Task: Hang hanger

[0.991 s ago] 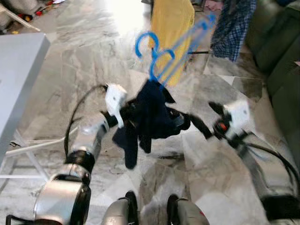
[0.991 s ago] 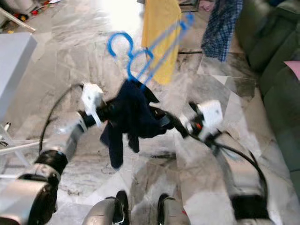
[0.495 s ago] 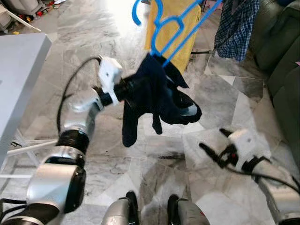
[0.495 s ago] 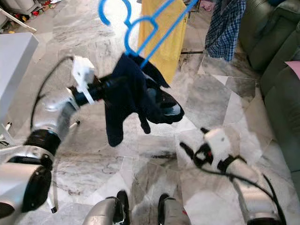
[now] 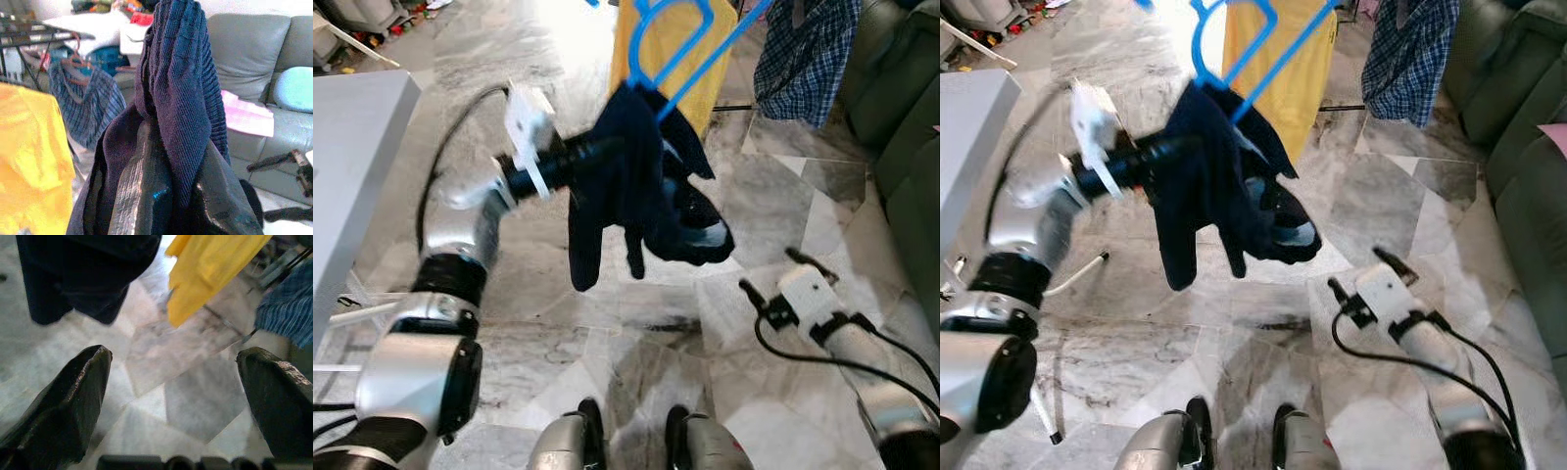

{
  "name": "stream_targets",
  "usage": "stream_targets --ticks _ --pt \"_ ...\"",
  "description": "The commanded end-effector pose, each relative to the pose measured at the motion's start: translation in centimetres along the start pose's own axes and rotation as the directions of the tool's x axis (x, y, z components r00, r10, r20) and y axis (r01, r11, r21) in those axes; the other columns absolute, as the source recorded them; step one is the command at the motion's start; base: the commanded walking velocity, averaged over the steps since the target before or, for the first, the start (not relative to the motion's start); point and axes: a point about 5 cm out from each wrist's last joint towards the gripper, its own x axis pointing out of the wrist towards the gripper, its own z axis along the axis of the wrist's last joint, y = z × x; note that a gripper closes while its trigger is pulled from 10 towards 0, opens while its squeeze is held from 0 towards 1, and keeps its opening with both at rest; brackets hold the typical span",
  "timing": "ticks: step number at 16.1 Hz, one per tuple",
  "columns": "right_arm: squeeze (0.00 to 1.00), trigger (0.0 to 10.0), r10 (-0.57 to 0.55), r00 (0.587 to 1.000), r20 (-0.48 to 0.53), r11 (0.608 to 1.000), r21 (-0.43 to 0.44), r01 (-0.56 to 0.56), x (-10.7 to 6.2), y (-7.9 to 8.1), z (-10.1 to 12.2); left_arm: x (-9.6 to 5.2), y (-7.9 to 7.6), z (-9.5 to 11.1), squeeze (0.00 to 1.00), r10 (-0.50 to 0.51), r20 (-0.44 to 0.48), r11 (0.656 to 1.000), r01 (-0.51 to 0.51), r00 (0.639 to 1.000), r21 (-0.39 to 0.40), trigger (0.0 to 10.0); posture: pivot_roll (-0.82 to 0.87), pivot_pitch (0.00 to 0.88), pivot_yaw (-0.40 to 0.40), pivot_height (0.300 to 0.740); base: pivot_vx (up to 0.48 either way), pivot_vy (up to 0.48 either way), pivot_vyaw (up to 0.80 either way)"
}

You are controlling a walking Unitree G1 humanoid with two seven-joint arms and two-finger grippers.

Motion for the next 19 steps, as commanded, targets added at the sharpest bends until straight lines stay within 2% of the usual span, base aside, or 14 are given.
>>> stream_targets --ticks 1,5,7,9,12,14,16,17,18,19 --pt "0.0 10.0 0.026 1.0 0.017 1.0 -0.012 -0.026 0.3 1.0 0.1 0.2 0.4 2.0 0.0 -0.024 0.055 0.999 0.021 0.998 0.044 0.0 -0.12 0.249 0.096 0.74 0.0 0.0 0.0" --pt "0.0 10.0 0.094 0.993 0.073 0.996 -0.012 -0.093 2.0 4.0 1.0 0.3 0.4 2.9 0.0 -0.036 0.072 0.998 0.033 0.997 0.049 0.0 -0.09 0.255 0.1 0.74 0.0 0.0 0.0" --pt "0.0 10.0 0.063 0.992 0.112 0.998 -0.028 -0.06 2.9 4.4 2.0 0.2 0.3 3.1 0.0 -0.04 0.078 0.998 0.036 0.996 0.049 0.0 -0.09 0.257 0.1 0.74 0.0 0.0 0.0" --pt "0.0 10.0 0.025 0.992 0.123 0.999 -0.048 -0.019 3.3 4.1 2.2 0.1 0.1 3.1 0.0 -0.044 0.075 0.998 0.041 0.996 0.045 0.0 -0.09 0.259 0.099 0.74 0.0 0.0 0.0" --pt "0.0 10.0 -0.009 0.994 0.105 1.0 -0.026 0.012 3.3 3.5 1.7 -0.1 0.0 3.0 0.0 -0.047 0.069 0.998 0.044 0.997 0.04 0.0 -0.08 0.26 0.096 0.74 0.0 0.0 0.0" --pt "0.0 10.0 -0.068 0.994 0.081 0.998 -0.008 0.069 2.8 2.2 0.8 -0.2 -0.1 3.1 0.0 -0.051 0.068 0.998 0.048 0.996 0.037 0.0 -0.08 0.261 0.098 0.74 0.0 0.0 0.0" --pt "0.0 10.0 -0.077 0.992 0.103 0.996 -0.025 0.08 3.0 1.6 1.3 -0.1 -0.3 3.1 0.0 -0.061 0.069 0.998 0.06 0.996 0.027 0.0 -0.09 0.266 0.101 0.74 0.0 0.0 0.0" --pt "0.0 4.0 -0.077 0.99 0.114 0.996 -0.029 0.081 3.2 1.6 1.5 0.0 -0.3 3.1 0.0 -0.062 0.069 0.998 0.06 0.996 0.027 0.0 -0.09 0.267 0.102 0.74 0.0 0.0 0.0" --pt "0.0 3.5 -0.077 0.989 0.129 0.996 -0.022 0.081 3.5 1.5 1.9 0.1 -0.4 3.1 0.0 -0.063 0.071 0.998 0.062 0.995 0.024 0.0 -0.09 0.267 0.102 0.74 0.0 0.0 0.0" --pt "0.0 7.5 -0.068 0.987 0.144 0.997 -0.016 0.071 3.8 1.6 2.3 0.1 -0.4 3.1 0.0 -0.065 0.073 0.998 0.063 0.995 0.02 0.0 -0.09 0.268 0.103 0.74 0.0 0.0 0.0"
